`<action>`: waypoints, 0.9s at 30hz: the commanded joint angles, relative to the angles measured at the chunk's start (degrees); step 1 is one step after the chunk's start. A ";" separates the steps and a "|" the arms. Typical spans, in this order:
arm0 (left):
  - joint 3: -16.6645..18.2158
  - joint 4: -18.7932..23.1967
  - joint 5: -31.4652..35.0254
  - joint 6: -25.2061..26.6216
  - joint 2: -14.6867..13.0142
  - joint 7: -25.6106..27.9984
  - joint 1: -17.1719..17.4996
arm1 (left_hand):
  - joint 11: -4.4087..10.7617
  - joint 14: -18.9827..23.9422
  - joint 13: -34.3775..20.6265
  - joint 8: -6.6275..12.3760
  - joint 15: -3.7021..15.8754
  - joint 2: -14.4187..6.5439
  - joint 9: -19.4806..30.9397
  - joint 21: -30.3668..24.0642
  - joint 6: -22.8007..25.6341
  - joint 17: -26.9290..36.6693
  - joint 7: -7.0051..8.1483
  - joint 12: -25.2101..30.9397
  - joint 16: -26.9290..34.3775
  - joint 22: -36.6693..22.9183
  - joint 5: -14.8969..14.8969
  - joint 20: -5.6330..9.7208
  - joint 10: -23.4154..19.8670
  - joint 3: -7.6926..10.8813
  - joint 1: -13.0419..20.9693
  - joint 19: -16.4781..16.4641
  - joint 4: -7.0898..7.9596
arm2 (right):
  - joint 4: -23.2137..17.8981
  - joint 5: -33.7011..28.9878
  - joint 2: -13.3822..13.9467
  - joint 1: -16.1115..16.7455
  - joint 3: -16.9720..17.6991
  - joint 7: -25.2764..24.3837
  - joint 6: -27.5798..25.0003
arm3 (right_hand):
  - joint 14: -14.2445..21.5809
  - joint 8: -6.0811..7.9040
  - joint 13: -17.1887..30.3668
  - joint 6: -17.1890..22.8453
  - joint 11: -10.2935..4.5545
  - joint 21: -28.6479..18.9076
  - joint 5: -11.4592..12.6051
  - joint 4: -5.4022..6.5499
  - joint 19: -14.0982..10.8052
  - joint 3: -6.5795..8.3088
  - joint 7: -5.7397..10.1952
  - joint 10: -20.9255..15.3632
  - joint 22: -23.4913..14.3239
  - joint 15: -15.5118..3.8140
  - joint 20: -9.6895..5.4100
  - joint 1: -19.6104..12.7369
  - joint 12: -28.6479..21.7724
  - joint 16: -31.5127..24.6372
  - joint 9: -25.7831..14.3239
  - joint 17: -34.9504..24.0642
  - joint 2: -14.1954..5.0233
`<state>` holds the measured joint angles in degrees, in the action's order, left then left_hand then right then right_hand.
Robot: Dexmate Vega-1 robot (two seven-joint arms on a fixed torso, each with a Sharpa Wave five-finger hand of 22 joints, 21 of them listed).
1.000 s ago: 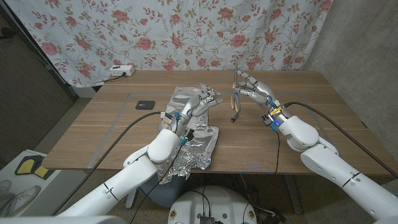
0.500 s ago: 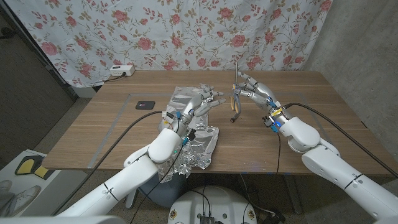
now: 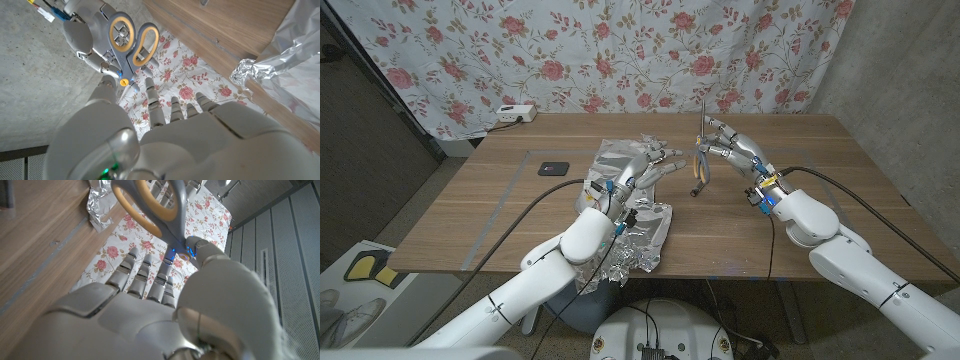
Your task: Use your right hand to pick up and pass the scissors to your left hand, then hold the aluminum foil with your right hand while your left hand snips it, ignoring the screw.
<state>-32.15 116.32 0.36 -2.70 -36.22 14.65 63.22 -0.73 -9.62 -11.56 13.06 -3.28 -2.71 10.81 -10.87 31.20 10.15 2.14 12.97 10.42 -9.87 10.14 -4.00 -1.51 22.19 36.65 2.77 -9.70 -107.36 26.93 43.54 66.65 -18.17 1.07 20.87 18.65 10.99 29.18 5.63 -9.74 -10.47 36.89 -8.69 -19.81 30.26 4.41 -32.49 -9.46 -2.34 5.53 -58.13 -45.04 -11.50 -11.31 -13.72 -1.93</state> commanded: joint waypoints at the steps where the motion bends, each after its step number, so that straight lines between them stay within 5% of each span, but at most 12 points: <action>1: -1.00 -0.80 -0.82 0.14 0.62 -1.06 -0.94 | -0.27 -2.14 -0.31 -0.15 -0.42 0.05 0.11 -0.11 -0.01 0.02 0.03 0.13 0.02 -0.16 0.13 -0.74 0.25 0.10 0.61 0.17 0.35 | -0.13 0.72 0.18 0.97 0.66 0.22 0.79 | -0.23 0.16 2.37 0.45 -0.82 -0.34 0.60 -0.11 0.04 0.15 -0.12 -0.79 -0.20 -9.51 0.04 0.11 -1.26 -0.18 -0.17 -0.11 -0.58; 27: -4.65 -1.83 -1.37 0.31 2.81 -3.64 -3.81 | -0.34 -2.23 -0.31 -0.52 -0.51 0.06 0.14 -0.10 0.16 0.04 -0.10 0.13 0.08 -0.17 0.14 -0.83 0.37 0.00 0.72 0.31 0.53 | -0.62 1.82 1.34 4.02 3.10 0.01 1.82 | -0.26 0.13 2.17 0.49 -1.02 -0.33 0.76 -0.10 0.10 -0.04 -0.17 -0.78 -0.20 -9.48 0.12 0.17 -1.52 -0.23 -0.18 -0.14 -0.61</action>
<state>-35.69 114.62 -0.68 -2.30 -33.98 11.83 60.17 -1.13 -9.84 -11.56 12.69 -3.49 -2.71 10.80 -10.87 31.20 10.15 2.14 12.97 10.42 -9.87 10.14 -4.30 -1.11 21.95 36.65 3.08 -9.46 -107.68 28.37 44.36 69.30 -16.21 1.49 22.48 18.65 10.99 29.18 5.63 -9.74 -10.47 37.27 -8.69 -19.82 30.25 4.41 -32.49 -9.46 -2.34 5.53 -57.96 -45.04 -11.50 -11.31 -13.71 -2.06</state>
